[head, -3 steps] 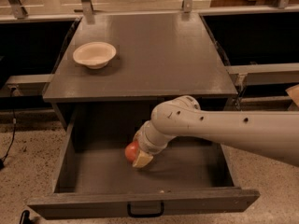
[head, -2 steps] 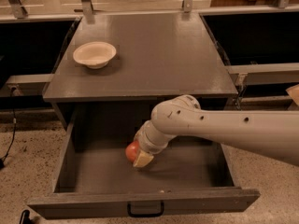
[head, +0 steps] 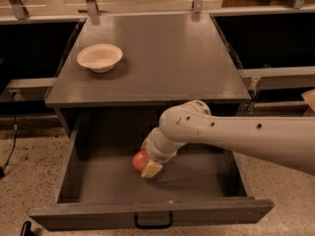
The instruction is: Place apple into top drawer
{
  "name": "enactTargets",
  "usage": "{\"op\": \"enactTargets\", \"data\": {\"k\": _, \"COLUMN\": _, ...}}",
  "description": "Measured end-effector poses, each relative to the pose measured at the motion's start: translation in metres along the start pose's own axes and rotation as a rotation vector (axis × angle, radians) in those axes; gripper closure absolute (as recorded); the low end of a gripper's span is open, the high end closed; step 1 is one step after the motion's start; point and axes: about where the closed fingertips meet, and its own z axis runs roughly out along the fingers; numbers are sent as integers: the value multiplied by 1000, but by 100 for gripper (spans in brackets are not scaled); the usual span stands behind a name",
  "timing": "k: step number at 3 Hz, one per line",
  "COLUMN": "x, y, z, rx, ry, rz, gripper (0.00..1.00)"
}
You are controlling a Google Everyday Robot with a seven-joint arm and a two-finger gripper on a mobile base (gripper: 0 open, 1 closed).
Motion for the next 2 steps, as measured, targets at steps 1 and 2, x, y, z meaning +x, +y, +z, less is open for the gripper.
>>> {"op": "enactTargets", "data": {"k": 1, "x": 0, "y": 0, "z": 0, "rx": 0, "ry": 0, "rz": 0, "gripper": 0}}
{"op": "enactTargets", "data": {"k": 2, "x": 0, "y": 0, "z": 0, "rx": 0, "ry": 0, "rz": 0, "gripper": 0}}
